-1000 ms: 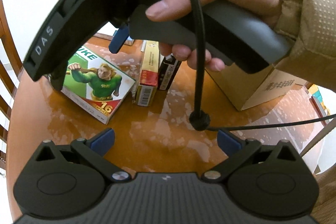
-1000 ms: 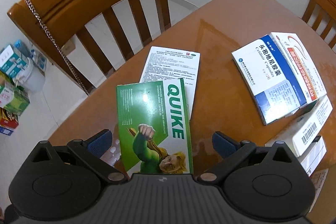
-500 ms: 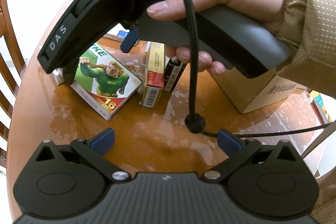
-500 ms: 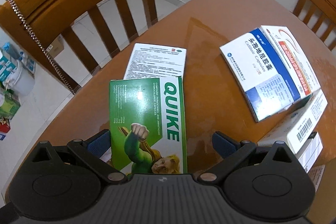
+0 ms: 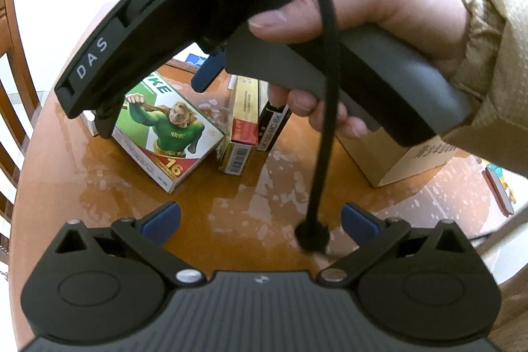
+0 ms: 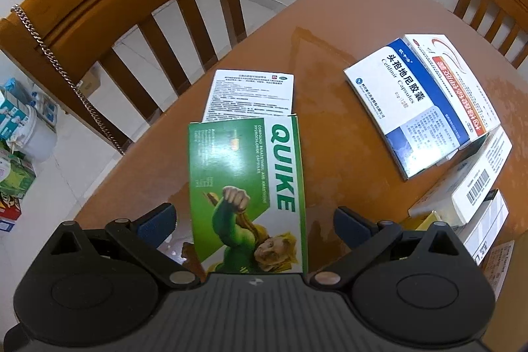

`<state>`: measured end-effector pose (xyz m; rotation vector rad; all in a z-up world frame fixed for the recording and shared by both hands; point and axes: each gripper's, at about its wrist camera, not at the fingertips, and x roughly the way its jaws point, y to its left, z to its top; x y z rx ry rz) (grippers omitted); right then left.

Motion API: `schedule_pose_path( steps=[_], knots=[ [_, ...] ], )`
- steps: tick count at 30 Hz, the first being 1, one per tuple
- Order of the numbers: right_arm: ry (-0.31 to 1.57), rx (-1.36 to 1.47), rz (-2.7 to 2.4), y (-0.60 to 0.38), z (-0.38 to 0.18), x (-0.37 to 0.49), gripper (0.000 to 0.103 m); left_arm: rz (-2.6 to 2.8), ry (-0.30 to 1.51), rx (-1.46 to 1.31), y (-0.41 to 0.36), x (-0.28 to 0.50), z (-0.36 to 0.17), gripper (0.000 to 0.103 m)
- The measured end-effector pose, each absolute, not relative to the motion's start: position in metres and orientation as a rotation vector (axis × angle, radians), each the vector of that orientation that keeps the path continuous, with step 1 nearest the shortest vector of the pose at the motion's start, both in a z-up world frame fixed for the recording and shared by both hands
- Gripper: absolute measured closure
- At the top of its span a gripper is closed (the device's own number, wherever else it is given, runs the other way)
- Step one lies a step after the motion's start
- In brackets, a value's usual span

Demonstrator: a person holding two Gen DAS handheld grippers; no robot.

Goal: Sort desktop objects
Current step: 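Move the open right gripper over the medicine boxes on the table, then close the right gripper on the white box with orange swirl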

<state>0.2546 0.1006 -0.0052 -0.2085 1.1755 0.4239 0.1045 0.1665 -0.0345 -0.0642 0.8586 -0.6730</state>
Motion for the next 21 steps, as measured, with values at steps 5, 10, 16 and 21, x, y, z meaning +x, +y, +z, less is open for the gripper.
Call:
schedule_pose_path(
  steps=[5,10,16,21],
  knots=[
    [1.148,-0.189,0.432,0.095,0.003,0.256,0.0,-0.676,0.856,-0.081,0.168,0.107,-0.033,0.0],
    [1.04,-0.199,0.459,0.071,0.039,0.275,0.0,-0.671,0.852,-0.154,0.174,0.113,-0.026,0.0],
    [0.952,-0.353,0.345,0.018,0.065,0.346,0.0,-0.669,0.812,-0.26,0.182,0.128,-0.003,0.0],
    [1.01,-0.384,0.309,-0.014,0.047,0.402,0.0,-0.685,0.773,-0.269,0.176,0.144,0.008,0.0]
  ],
)
